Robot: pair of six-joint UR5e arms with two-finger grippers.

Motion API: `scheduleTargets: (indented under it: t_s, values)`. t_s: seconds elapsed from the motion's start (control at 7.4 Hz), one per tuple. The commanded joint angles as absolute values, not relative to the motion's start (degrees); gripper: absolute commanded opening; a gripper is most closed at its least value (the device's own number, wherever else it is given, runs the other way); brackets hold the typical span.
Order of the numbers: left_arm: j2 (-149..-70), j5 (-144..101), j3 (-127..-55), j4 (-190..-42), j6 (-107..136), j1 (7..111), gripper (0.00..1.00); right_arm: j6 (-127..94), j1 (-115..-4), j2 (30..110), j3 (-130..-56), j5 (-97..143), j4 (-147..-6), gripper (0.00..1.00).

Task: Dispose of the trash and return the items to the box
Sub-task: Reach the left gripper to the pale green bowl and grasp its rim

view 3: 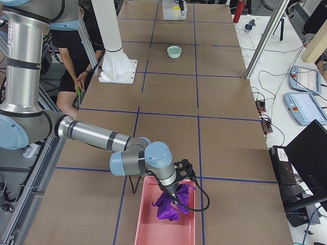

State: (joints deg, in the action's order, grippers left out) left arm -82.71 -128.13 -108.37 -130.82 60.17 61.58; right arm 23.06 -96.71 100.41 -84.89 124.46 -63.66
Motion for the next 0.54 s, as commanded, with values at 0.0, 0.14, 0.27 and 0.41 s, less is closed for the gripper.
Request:
scheduleTargets:
  t_s: [0.0, 0.14, 0.27, 0.41]
  values:
    - [-86.01, -122.57, -108.46, -135.61, 74.02, 51.04, 1.0, 22.59, -96.77, 100.37, -80.86, 124.71, -59.68, 0.85]
    - [-87.96, -118.6, -108.46, -135.62, 79.66, 45.84, 1.0, 20.33, -96.77, 100.2, -81.12, 124.89, -59.94, 1.0]
    - [-90.41, -116.56, -108.37, -135.62, 85.28, 41.88, 1.0, 16.3, -96.77, 100.2, -81.73, 125.15, -60.12, 1.0]
    - [-93.31, -114.45, -107.76, -134.92, 89.34, 37.57, 1.0, 10.6, -96.68, 100.11, -81.65, 126.64, -60.2, 1.0]
